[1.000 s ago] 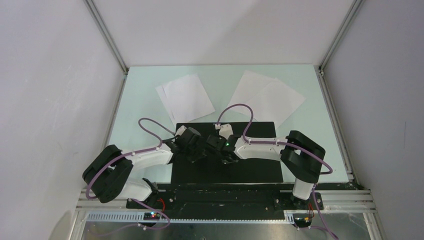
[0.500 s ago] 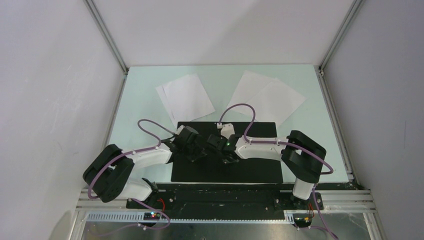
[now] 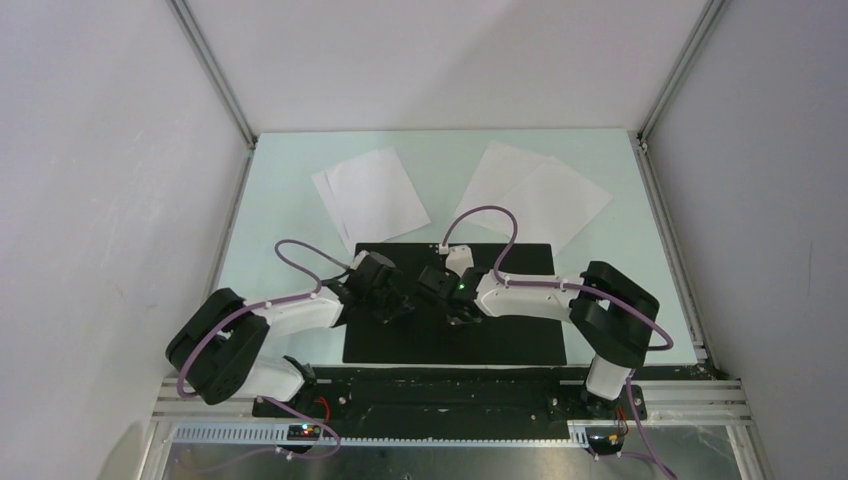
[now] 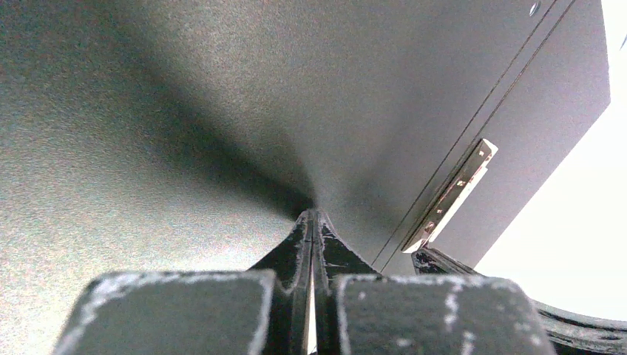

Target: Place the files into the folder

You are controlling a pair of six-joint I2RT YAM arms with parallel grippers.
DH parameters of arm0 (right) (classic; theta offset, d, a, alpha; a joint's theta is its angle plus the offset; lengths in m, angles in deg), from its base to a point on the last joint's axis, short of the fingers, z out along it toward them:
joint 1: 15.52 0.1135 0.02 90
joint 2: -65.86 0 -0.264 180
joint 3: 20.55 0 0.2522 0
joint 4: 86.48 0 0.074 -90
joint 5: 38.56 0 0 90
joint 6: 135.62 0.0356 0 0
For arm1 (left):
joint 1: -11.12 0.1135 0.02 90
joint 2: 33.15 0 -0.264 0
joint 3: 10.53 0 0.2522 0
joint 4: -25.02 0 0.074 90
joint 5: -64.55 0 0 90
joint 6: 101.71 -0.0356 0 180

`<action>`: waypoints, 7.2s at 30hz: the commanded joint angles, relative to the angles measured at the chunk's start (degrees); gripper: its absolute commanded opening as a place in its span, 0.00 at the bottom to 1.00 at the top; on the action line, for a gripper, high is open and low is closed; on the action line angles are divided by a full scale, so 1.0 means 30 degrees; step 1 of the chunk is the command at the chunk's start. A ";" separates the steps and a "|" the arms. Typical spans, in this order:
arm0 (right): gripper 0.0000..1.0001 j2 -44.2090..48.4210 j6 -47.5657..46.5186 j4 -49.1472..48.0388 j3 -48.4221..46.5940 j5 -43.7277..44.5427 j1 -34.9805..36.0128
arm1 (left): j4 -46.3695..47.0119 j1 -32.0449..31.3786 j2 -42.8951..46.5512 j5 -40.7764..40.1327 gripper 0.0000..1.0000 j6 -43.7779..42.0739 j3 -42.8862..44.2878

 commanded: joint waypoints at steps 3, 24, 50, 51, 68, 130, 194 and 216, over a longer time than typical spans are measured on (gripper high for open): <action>0.11 0.0543 -0.0380 0.1625 0.0839 0.0573 -0.0790 | -0.3198 0.0342 -0.1171 -0.2166 0.00 -0.1098 -0.1060; 0.62 0.3301 -0.2451 -0.1546 -0.0457 -0.3020 -0.2953 | -0.3229 0.0205 -0.1166 -0.0965 0.00 -0.3268 0.0540; 0.36 0.2792 -0.3304 -0.6910 0.2836 -0.7247 -0.6566 | -0.4204 0.0303 0.0354 -0.1402 0.00 -0.4892 0.0668; 0.36 0.2549 -0.3387 -0.6743 0.2666 -0.7077 -0.6516 | -0.4407 0.0320 0.0595 -0.1466 0.00 -0.4959 0.0702; 0.09 0.1123 -0.1325 -0.5092 -0.0437 -0.6628 -0.4482 | -0.7566 0.0917 0.2576 -0.3438 0.04 -0.8013 0.4424; 0.92 -1.2552 -0.2472 -1.0903 -1.4695 -1.8634 -1.1547 | -0.5448 1.4105 -1.0669 0.2717 0.76 -0.9764 1.4775; 0.00 0.7908 0.1565 -0.9087 0.5266 -1.4748 -1.3606 | -0.4489 0.7334 -0.0767 0.3955 0.82 -0.6124 0.7178; 0.00 1.1783 0.5201 -0.9415 1.0360 -1.7264 -1.1796 | 0.2987 0.2865 -0.1849 0.4927 0.84 0.0296 0.2061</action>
